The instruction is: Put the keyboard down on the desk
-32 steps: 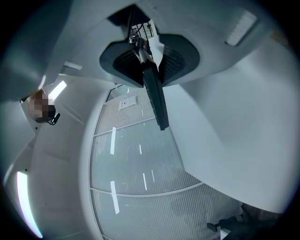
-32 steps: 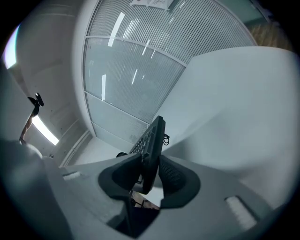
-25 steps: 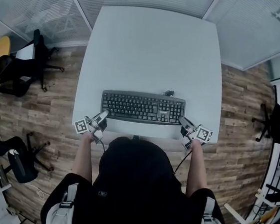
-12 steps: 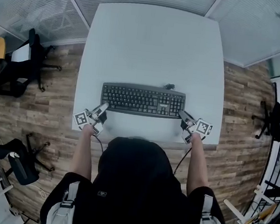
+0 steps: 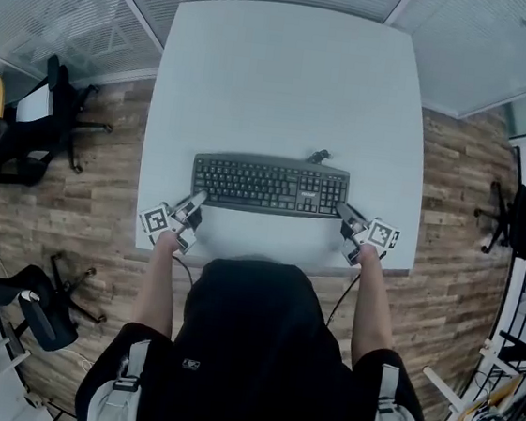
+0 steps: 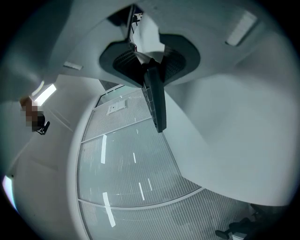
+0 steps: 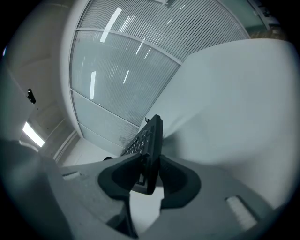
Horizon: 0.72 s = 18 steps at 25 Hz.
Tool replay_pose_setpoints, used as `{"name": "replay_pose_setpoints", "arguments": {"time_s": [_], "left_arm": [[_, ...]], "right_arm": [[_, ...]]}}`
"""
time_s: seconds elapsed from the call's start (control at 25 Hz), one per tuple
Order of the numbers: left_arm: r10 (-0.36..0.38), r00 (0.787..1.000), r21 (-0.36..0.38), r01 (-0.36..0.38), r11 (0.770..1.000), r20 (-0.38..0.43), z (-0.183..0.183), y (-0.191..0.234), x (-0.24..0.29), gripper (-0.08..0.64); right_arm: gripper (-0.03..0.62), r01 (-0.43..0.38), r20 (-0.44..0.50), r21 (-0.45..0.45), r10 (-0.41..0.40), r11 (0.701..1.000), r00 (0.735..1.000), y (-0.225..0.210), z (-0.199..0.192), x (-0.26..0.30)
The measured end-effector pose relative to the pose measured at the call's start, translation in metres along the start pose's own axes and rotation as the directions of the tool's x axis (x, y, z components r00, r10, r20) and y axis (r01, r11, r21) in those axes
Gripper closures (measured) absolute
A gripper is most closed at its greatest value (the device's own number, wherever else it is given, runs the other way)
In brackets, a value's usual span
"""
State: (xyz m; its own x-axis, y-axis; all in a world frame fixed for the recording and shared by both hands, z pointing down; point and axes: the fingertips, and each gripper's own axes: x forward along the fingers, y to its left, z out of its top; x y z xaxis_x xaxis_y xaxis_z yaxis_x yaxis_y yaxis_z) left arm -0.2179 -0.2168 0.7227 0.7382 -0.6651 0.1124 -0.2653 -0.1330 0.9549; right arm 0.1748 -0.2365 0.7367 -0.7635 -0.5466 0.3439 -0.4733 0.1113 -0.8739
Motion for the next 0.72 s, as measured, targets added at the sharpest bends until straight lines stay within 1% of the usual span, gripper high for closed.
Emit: {"name": "replay_pose_setpoints", "arguments": {"time_s": [0.08,0.12,0.2,0.32,0.4,0.56,0.6,0.68,0.72], "left_arm": [[0.016,1.0,0.04,-0.015,0.999,-0.015,-0.001,0.003,0.001,0.457],[0.022,1.0,0.045,-0.021,0.999,-0.018,-0.001,0.004,0.002,0.456],[0.027,0.999,0.042,-0.026,0.999,-0.021,-0.002,0.005,0.003,0.456],[0.034,0.999,-0.009,-0.034,0.999,-0.02,-0.011,0.009,0.0,0.456],[0.03,0.999,-0.023,-0.031,0.999,-0.027,-0.016,0.01,-0.002,0.454],[0.036,0.999,0.011,-0.036,0.999,-0.039,-0.02,0.019,-0.006,0.454],[0.043,0.998,0.005,-0.043,0.999,-0.04,-0.021,0.022,-0.006,0.453],[0.069,0.997,-0.027,-0.07,0.997,-0.046,-0.027,0.029,-0.008,0.453],[0.096,0.994,-0.012,-0.097,0.995,-0.056,-0.029,0.035,-0.011,0.453]], "right_arm": [[0.468,0.021,0.001,-0.009,-0.021,1.0,1.0,-0.005,0.0,-0.001],[0.468,0.028,0.005,0.006,-0.028,1.0,1.0,-0.006,-0.001,-0.002],[0.466,0.043,0.012,0.018,-0.043,0.999,0.999,-0.009,-0.004,-0.002],[0.466,0.052,0.011,-0.015,-0.052,0.999,0.999,-0.011,-0.007,-0.005],[0.466,0.054,0.007,-0.031,-0.054,0.998,0.999,-0.012,-0.012,-0.008],[0.464,0.1,-0.01,-0.007,-0.1,0.995,0.995,-0.022,-0.023,-0.011],[0.463,0.107,-0.018,-0.002,-0.107,0.994,0.994,-0.026,-0.027,-0.01],[0.463,0.117,-0.03,0.004,-0.117,0.993,0.993,-0.033,-0.035,-0.008],[0.463,0.127,-0.032,0.014,-0.127,0.992,0.991,-0.036,-0.039,-0.009]]}}
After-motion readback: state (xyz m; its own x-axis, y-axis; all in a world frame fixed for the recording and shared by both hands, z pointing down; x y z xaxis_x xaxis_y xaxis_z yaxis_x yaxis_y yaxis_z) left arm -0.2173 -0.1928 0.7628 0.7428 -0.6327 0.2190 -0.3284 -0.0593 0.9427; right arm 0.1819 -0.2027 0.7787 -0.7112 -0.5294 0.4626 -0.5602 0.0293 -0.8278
